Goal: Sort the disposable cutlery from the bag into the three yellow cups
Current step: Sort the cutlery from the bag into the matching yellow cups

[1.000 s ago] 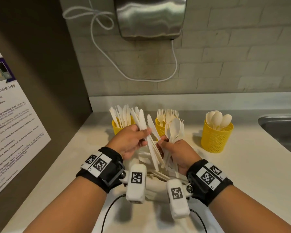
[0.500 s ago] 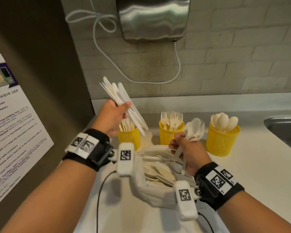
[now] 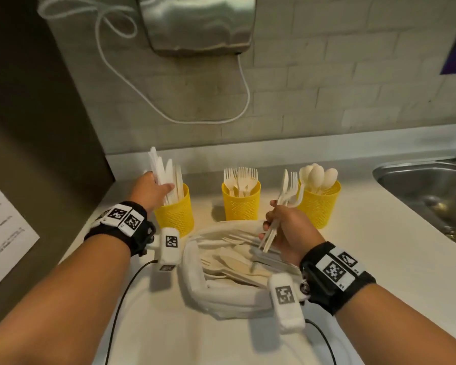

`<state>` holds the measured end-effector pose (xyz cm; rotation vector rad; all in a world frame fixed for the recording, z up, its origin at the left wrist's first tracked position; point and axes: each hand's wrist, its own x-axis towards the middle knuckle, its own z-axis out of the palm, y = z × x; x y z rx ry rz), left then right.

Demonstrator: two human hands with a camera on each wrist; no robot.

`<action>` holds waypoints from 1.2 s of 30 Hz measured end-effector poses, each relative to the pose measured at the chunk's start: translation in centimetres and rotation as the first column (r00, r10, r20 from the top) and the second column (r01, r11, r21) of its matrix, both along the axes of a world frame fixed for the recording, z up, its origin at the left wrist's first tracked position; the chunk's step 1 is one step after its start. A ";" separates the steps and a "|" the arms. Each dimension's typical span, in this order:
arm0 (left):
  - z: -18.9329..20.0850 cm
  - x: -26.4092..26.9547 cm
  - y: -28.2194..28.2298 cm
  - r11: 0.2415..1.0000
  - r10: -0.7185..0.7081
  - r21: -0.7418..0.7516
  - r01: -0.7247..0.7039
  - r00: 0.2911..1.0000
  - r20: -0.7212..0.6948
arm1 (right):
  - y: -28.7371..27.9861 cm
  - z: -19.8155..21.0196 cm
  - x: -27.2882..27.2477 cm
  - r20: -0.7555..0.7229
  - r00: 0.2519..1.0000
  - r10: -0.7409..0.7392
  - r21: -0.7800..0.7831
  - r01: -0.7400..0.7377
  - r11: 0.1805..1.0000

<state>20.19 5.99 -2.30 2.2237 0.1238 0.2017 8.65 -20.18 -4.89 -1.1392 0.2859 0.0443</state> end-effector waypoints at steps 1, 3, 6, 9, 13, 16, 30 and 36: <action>0.4 -0.1 0.0 0.995 -0.018 0.100 0.022 0.999 -0.043 | 0.0 0.1 0.0 0.004 1.000 0.014 -0.023 -0.014 1.000; 1.4 -0.4 0.2 0.970 -0.031 0.232 0.068 0.987 -0.160 | -0.1 0.5 -0.2 0.035 0.997 0.069 -0.074 -0.066 0.995; 3.4 -1.6 0.2 0.960 0.079 0.273 -0.067 0.996 -0.034 | -0.2 0.9 -0.4 0.075 0.986 0.149 -0.119 -0.139 0.983; 4.4 -3.9 -1.6 0.973 0.116 0.168 -0.160 0.963 0.245 | -0.2 0.9 -0.4 0.103 0.971 0.217 -0.047 -0.213 0.976; 3.4 -6.6 -7.6 0.946 -0.293 -0.099 0.307 0.947 0.135 | 0.2 0.7 -0.5 0.098 0.934 0.344 0.055 -0.350 0.935; 2.6 -7.5 -11.4 0.808 -0.478 -0.362 0.464 0.877 0.058 | 0.2 0.6 -1.0 0.098 0.896 0.433 0.067 -0.440 0.895; 4.9 -3.6 -25.1 0.916 -0.269 -0.111 0.385 0.796 0.543 | -10.0 0.4 -4.5 0.049 0.964 -0.262 -0.039 0.264 0.964; 4.8 -2.5 -27.8 0.915 -0.211 -0.163 0.368 0.783 0.585 | -11.6 0.3 -5.4 0.003 0.970 -0.243 0.021 0.243 0.970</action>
